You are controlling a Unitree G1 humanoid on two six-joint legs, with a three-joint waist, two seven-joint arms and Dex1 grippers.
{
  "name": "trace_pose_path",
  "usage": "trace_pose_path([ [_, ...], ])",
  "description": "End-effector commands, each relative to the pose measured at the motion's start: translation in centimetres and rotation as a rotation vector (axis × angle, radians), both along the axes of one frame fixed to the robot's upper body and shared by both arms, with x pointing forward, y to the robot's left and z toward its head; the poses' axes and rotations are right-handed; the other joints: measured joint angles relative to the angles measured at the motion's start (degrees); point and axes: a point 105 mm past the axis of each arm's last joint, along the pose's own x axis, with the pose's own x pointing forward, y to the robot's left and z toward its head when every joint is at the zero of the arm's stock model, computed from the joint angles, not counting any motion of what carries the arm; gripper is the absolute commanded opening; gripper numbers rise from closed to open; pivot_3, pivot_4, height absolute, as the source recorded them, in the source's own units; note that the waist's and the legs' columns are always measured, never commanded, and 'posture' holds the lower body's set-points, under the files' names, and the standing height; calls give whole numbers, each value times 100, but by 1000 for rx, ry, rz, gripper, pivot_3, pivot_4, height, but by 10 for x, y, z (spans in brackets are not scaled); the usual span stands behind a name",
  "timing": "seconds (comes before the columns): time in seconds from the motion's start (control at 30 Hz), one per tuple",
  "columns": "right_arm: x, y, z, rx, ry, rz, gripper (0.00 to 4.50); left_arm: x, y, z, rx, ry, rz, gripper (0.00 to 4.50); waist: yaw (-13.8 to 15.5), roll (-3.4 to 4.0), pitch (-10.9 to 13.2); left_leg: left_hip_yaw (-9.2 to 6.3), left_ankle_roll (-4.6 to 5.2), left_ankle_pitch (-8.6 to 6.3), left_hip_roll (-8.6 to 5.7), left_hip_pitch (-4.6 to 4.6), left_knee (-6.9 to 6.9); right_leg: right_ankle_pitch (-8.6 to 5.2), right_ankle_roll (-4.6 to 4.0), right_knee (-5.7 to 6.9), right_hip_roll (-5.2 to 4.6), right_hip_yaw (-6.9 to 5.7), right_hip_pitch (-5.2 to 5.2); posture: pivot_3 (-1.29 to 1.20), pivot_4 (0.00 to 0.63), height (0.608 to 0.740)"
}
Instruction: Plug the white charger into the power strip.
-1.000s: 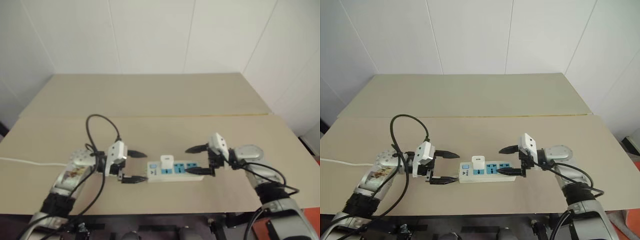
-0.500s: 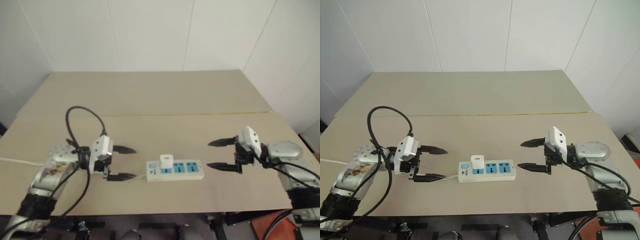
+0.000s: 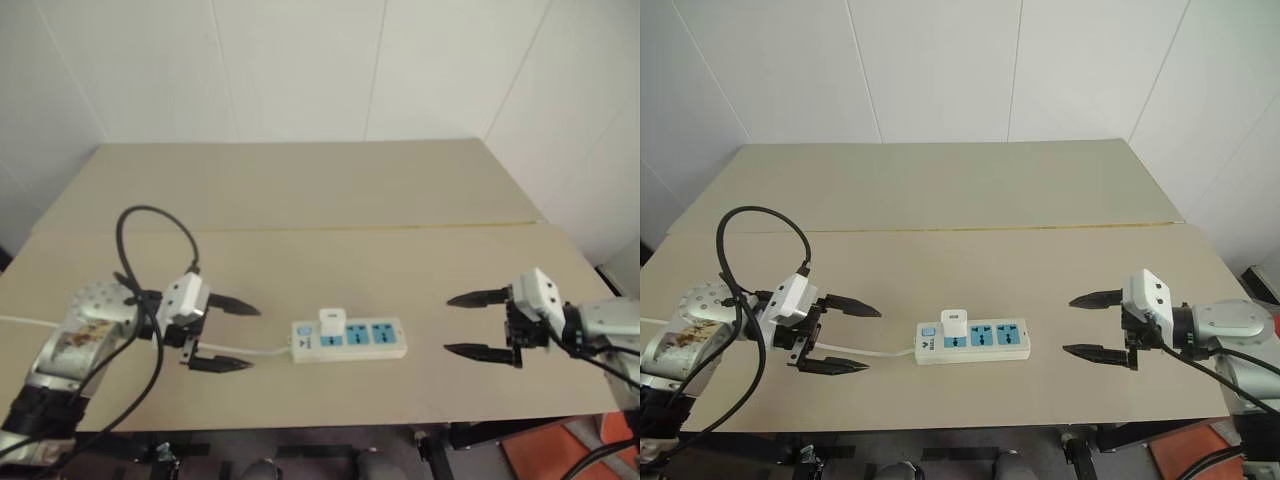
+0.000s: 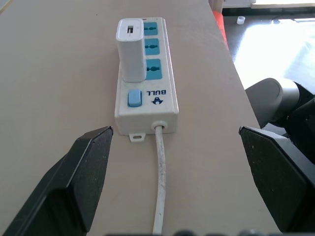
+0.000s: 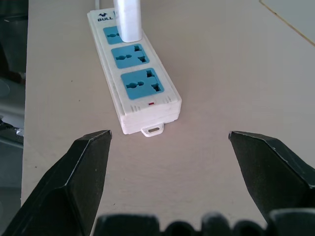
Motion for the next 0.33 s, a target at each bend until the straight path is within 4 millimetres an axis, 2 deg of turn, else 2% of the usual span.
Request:
trace_pose_path([
  [0.03,-5,-2,15,23,-40,15,4500,-1,-5,9,-5,-41,-16,4478,1,0,0,0,0,0,0,0,1,0,0,0,0,0,0,0,150,740],
  [0.33,-2,2,13,18,-48,26,4500,-3,-5,6,1,-33,-7,4478,-2,0,0,-1,0,0,0,1,8,1,1,6,0,0,2,0,150,740],
])
